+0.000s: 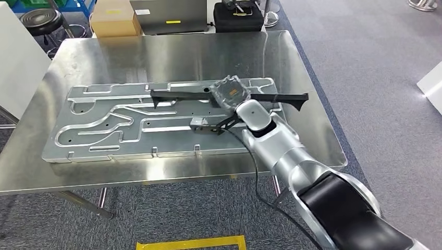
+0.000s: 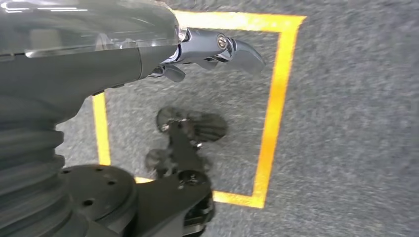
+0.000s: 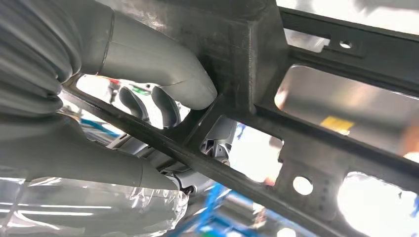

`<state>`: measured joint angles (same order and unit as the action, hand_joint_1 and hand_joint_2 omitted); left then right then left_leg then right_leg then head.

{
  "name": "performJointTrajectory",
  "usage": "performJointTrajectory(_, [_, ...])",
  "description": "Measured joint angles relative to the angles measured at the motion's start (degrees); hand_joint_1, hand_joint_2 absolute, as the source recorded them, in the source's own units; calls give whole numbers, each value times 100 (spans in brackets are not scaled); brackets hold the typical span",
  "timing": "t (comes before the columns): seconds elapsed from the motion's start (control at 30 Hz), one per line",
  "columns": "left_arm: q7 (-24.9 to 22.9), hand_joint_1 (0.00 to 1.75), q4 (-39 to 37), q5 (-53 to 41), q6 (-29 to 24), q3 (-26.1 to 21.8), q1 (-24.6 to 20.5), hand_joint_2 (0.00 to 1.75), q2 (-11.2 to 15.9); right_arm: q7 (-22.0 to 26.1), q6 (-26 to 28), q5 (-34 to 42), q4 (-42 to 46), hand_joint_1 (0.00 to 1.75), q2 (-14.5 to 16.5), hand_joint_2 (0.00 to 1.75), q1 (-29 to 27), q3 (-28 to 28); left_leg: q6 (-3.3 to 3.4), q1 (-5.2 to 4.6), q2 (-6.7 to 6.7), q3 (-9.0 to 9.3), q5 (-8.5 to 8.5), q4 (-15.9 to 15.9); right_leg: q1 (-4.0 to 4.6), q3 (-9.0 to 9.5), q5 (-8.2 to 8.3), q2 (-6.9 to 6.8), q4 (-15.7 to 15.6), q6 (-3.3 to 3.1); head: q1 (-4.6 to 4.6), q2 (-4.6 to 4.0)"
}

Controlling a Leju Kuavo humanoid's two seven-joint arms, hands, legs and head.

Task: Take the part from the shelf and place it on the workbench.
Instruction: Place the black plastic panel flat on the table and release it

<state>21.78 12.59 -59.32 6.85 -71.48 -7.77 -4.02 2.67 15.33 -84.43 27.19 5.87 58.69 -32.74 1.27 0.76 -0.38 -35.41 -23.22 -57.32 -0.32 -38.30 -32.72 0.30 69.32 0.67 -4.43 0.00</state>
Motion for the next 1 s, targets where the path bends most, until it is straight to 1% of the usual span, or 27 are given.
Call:
performJointTrajectory(0.03, [21,0,0,-13,7,6,-5,175,-2,-36,-60,-50,-129,175,75,175,-41,-99,6,1,-6,16,-18,-2,-16,-204,-84,-1,338,14,1,0])
performJointTrajectory(0.07, [34,0,0,-31,11,15,-4,175,-5,-68,-114,-103,-243,175,142,175,-82,-191,2,2,-13,40,-40,-6,-32,-336,-64,-1,511,26,1,0])
performJointTrajectory(0.1, [43,0,0,-50,14,27,1,175,-9,-102,-159,-156,-342,175,199,175,-115,-278,-10,4,-20,73,-68,-13,-47,-363,70,-3,461,33,1,0])
performJointTrajectory(0.13, [48,0,0,-70,16,44,6,175,-17,-141,-190,-204,-424,175,250,175,-142,-362,-28,5,-23,112,-99,-23,-59,-275,296,-7,186,34,1,0])
performJointTrajectory(0.17, [50,0,0,-88,16,64,6,175,-27,-180,-213,-245,-494,175,292,175,-162,-441,-51,6,-23,150,-134,-35,-66,-112,540,-15,-224,27,1,0])
performJointTrajectory(0.2, [51,0,0,-99,16,85,-4,175,-35,-225,-229,-276,-560,175,325,175,-187,-514,-81,-3,-22,175,-169,-55,-61,48,711,-22,-601,15,1,0])
performJointTrajectory(0.23, [51,0,0,-109,15,105,-17,175,-42,-268,-235,-296,-613,175,360,175,-217,-576,-110,-11,-21,189,-196,-69,-55,163,809,-25,-868,-5,1,0])
performJointTrajectory(0.27, [51,0,0,-114,14,122,-30,175,-45,-307,-243,-308,-656,175,388,175,-243,-624,-143,-19,-21,198,-215,-74,-43,222,830,-25,-1002,-30,0,0])
performJointTrajectory(0.37, [51,0,0,-117,10,149,-49,175,-50,-385,-281,-288,-745,44,463,44,-278,-721,-238,-8,-15,229,-248,-74,-25,262,821,-27,-1057,-128,-1,0])
performJointTrajectory(0.4, [51,0,0,-117,9,150,-51,175,-52,-396,-305,-273,-776,0,484,0,-293,-744,-263,0,-9,205,-315,-154,-33,286,829,-37,-1083,-161,-1,0])
performJointTrajectory(0.43, [51,0,0,-116,6,151,-52,175,-53,-403,-324,-259,-807,0,499,0,-322,-759,-286,5,-3,129,-440,-342,-44,307,838,-49,-1108,-189,-1,0])
performJointTrajectory(0.47, [50,0,0,-117,-1,152,-48,175,-54,-408,-331,-243,-842,0,509,0,-362,-768,-305,12,3,-5,-615,-647,-45,319,840,-59,-1119,-208,-1,0])
performJointTrajectory(0.5, [46,0,0,-122,-18,154,-41,175,-56,-408,-321,-225,-874,0,512,0,-402,-772,-321,16,4,-179,-805,-1033,-41,319,837,-63,-1121,-222,-1,0])
performJointTrajectory(0.53, [37,0,0,-132,-45,155,-32,175,-56,-405,-299,-204,-898,0,513,0,-433,-773,-335,20,5,-345,-947,-1398,-35,317,834,-58,-1119,-229,-1,0])
performJointTrajectory(0.57, [26,0,0,-146,-75,158,-24,175,-56,-399,-261,-179,-917,0,515,0,-450,-774,-342,23,5,-452,-993,-1625,-32,319,831,-47,-1115,-234,-1,0])
performJointTrajectory(0.6, [16,0,0,-158,-101,162,-20,131,-56,-391,-224,-155,-931,0,516,0,-455,-774,-342,25,5,-465,-925,-1640,-31,325,828,-34,-1111,-233,-1,0])
performJointTrajectory(0.63, [9,0,0,-168,-121,166,-20,87,-55,-385,-185,-131,-941,0,517,0,-452,-773,-335,27,5,-372,-756,-1425,-32,335,823,-19,-1106,-227,-1,0])
performJointTrajectory(0.67, [8,0,0,-173,-133,171,-21,44,-53,-376,-128,-102,-947,0,519,0,-443,-771,-322,29,7,-196,-533,-1035,-33,345,814,-6,-1099,-215,-1,0])
performJointTrajectory(0.7, [9,0,0,-173,-143,175,-25,0,-52,-363,-70,-69,-950,0,521,0,-434,-766,-303,21,8,-13,-375,-636,-25,351,806,4,-1091,-196,-1,0])
performJointTrajectory(0.73, [13,0,0,-172,-156,178,-30,0,-51,-327,33,-10,-954,0,522,0,-429,-746,-273,11,5,130,-268,-323,-15,350,801,14,-1083,-170,-1,0])
performJointTrajectory(0.77, [18,0,0,-170,-168,181,-34,0,-51,-256,194,87,-955,0,525,0,-433,-708,-243,-1,3,207,-227,-140,-6,343,802,20,-1078,-141,-1,0])
performJointTrajectory(0.8, [22,0,0,-169,-179,184,-36,0,-52,-160,387,209,-953,0,527,0,-445,-651,-212,-16,-1,219,-240,-93,1,334,810,23,-1082,-109,-1,0])
performJointTrajectory(0.87, [29,0,0,-172,-193,194,-37,0,-56,86,835,513,-922,0,537,0,-465,-485,-140,-3,-4,208,-200,-66,0,322,816,20,-1088,-40,-1,0])
performJointTrajectory(0.9, [30,0,0,-175,-196,202,-39,0,-61,250,1034,694,-893,0,541,0,-467,-390,-105,8,-3,210,-180,-46,-3,302,774,13,-1042,-8,-1,0])
performJointTrajectory(0.93, [31,0,0,-181,-198,214,-43,0,-66,464,1219,918,-852,0,545,0,-466,-279,-68,20,-1,213,-162,-26,-4,236,668,8,-894,21,-1,0])
performJointTrajectory(0.97, [31,0,0,-187,-200,229,-48,0,-71,757,1390,1203,-796,0,546,0,-472,-141,-42,23,2,215,-152,-15,-11,111,502,3,-616,43,-1,0])
performJointTrajectory(1.0, [31,0,0,-193,-201,244,-55,0,-72,1095,1532,1539,-716,0,547,0,-490,26,-26,17,2,210,-151,-14,-12,-68,308,0,-229,60,-1,0])
